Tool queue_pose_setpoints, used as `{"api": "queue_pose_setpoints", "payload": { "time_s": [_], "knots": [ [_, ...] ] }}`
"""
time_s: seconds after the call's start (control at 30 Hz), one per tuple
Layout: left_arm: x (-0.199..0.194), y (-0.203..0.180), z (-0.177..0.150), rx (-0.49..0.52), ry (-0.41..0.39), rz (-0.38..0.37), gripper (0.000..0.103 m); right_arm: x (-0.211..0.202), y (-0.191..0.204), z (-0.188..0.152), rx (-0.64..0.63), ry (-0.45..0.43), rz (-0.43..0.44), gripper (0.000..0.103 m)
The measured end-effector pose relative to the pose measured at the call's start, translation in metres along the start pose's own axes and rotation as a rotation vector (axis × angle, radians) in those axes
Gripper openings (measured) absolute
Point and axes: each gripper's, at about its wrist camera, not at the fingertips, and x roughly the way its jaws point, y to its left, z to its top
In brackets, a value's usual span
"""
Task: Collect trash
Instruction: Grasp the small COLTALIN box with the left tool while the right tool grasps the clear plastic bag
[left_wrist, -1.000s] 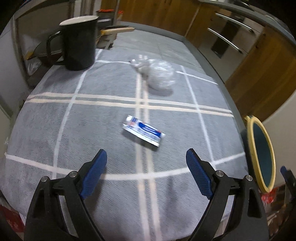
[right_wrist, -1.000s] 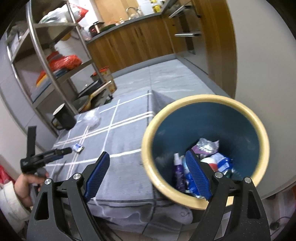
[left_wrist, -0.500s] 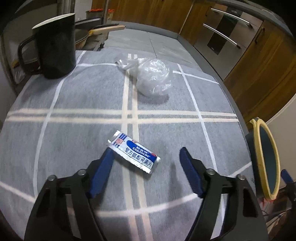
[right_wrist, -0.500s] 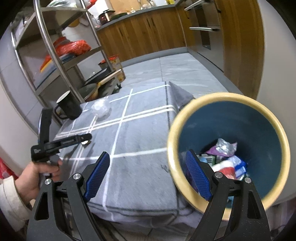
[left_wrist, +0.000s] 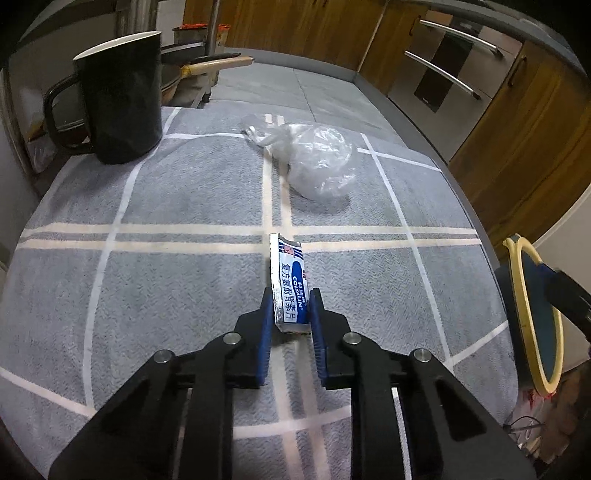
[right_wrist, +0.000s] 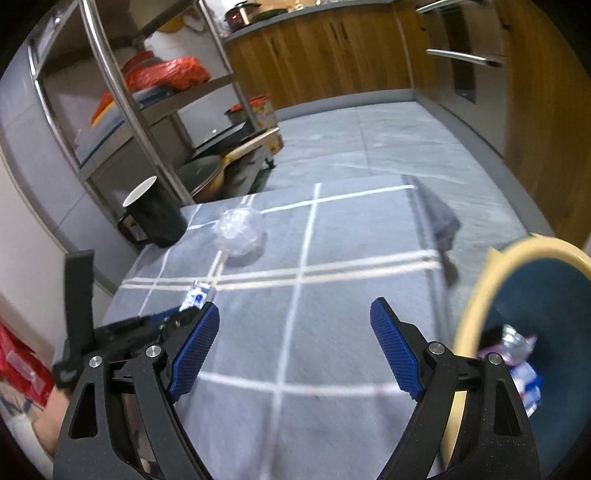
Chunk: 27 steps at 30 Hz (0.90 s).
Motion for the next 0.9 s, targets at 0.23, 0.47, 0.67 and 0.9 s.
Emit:
{"api": "queue_pose_setpoints", "payload": {
  "time_s": [0.23, 0.47, 0.67, 0.9],
  "knots": [
    [-0.003, 0.018, 0.003, -0.039, -0.013, 0.017, 0.016, 0.051, 0.031, 0.024, -0.042, 0.055, 0.031, 0.084],
    [-0.004, 0.032, 0.007, -0.076, 0.000, 0.007, 0.019, 0.101, 0.060, 0.052, -0.087, 0.092, 0.034, 0.084],
    [-0.004, 0.043, 0.009, -0.083, -0.007, 0.018, 0.029, 0.145, 0.077, 0.066, -0.146, 0.127, -0.002, 0.084],
    [-0.004, 0.049, 0.012, -0.079, -0.019, 0.015, 0.029, 0.173, 0.076, 0.068, -0.167, 0.158, -0.039, 0.048]
  ]
}}
